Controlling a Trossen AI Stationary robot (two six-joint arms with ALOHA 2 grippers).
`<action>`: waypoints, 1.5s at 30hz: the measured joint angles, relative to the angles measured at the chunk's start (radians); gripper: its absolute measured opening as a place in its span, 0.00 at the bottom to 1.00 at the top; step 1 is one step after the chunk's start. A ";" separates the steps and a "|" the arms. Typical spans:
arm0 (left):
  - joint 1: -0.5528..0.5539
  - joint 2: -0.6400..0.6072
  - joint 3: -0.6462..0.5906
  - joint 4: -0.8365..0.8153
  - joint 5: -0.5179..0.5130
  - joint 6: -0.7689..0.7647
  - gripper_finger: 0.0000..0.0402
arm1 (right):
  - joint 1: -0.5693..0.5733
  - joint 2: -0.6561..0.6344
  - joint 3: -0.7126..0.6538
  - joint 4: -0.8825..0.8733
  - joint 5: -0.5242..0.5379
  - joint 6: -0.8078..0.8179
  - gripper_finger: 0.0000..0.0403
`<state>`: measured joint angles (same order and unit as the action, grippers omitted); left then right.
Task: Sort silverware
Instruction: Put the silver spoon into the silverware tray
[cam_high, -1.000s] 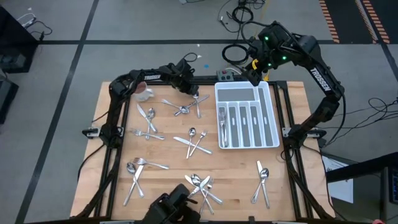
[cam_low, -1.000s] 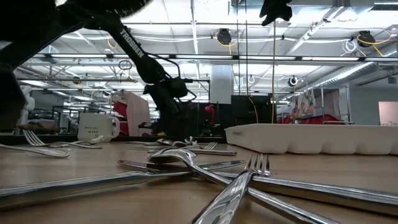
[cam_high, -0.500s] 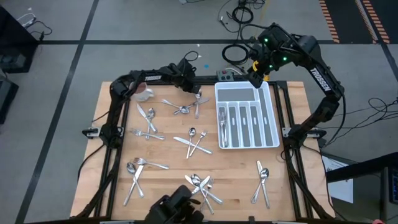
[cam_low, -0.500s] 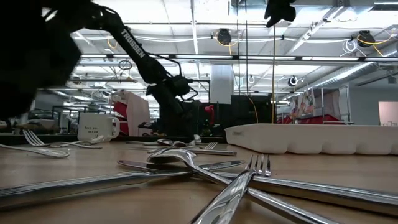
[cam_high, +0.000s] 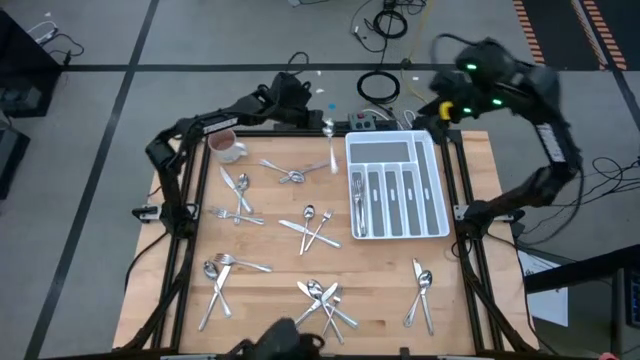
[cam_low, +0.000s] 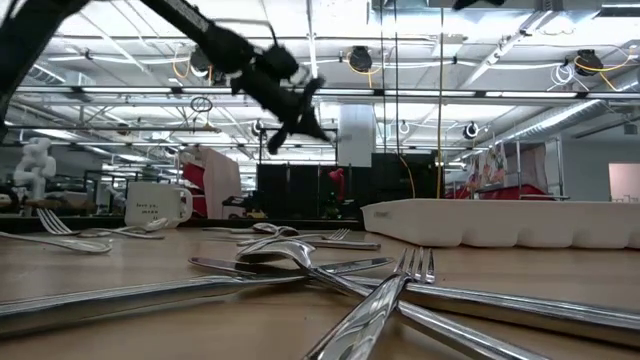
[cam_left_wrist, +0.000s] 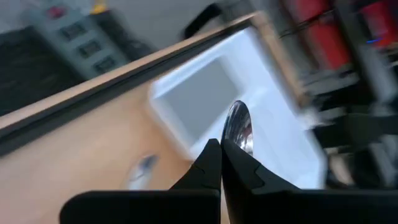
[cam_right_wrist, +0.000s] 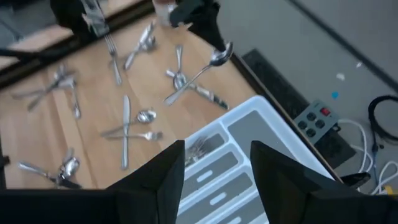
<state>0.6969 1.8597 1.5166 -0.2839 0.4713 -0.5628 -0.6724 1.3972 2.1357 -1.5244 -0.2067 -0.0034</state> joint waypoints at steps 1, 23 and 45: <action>-0.017 -0.015 0.000 0.034 0.000 -0.023 0.00 | 0.000 -0.026 0.000 0.000 0.003 0.010 0.43; -0.307 0.295 0.235 0.320 -0.208 -0.217 0.00 | 0.000 -0.287 0.001 0.000 0.132 0.156 0.43; -0.359 0.458 0.389 -0.033 -0.242 -0.083 0.00 | 0.000 -0.302 0.000 -0.045 0.132 0.157 0.43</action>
<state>0.3374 2.3173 1.9060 -0.3173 0.2294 -0.6462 -0.6724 1.0956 2.1361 -1.5696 -0.0746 0.1535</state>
